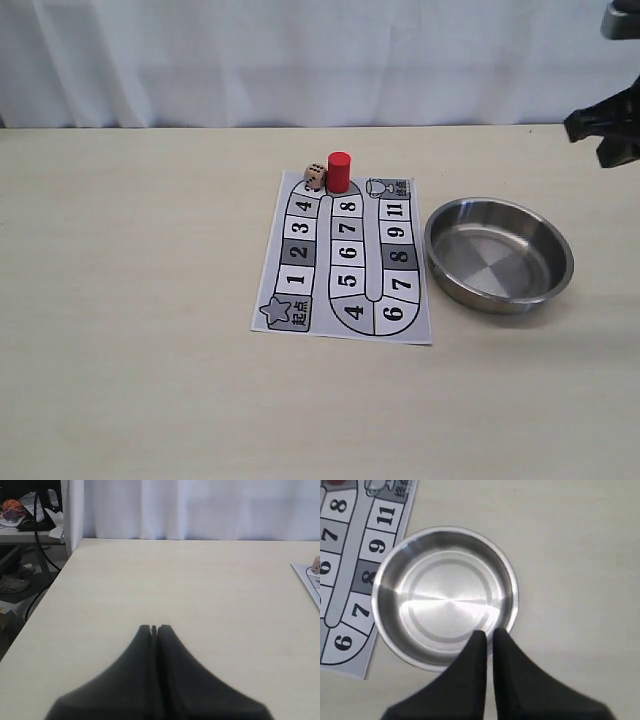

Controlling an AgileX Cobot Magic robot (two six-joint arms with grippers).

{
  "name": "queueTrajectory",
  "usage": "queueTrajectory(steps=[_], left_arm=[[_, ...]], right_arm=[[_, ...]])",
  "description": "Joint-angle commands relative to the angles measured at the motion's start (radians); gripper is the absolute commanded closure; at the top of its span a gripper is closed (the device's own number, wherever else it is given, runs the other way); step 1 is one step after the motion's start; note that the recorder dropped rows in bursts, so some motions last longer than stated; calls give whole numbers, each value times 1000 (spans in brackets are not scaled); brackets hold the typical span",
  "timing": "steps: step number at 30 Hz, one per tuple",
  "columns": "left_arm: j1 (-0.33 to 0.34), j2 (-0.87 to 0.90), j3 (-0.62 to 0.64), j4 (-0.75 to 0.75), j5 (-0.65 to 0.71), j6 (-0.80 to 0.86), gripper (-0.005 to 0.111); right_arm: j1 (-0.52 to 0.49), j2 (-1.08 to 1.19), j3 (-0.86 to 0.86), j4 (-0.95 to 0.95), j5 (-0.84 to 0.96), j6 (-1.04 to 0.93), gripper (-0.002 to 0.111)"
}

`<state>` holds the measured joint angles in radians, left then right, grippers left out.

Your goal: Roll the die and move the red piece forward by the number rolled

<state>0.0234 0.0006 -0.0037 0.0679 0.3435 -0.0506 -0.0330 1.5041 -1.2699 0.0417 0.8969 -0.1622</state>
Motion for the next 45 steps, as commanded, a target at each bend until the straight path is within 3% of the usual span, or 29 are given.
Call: queueTrajectory(steps=[1, 10, 33, 45], left_arm=[[0, -1, 4, 0, -13, -6, 107], [0, -1, 4, 1, -13, -6, 107], [0, -1, 4, -1, -13, -6, 107], [0, -1, 4, -1, -11, -6, 107]], right_arm=[[-4, -204, 61, 19, -19, -6, 104], [-4, -627, 146, 29, -23, -6, 104], [0, -1412, 150, 32, 80, 28, 104], [0, -1504, 116, 29, 137, 28, 104]])
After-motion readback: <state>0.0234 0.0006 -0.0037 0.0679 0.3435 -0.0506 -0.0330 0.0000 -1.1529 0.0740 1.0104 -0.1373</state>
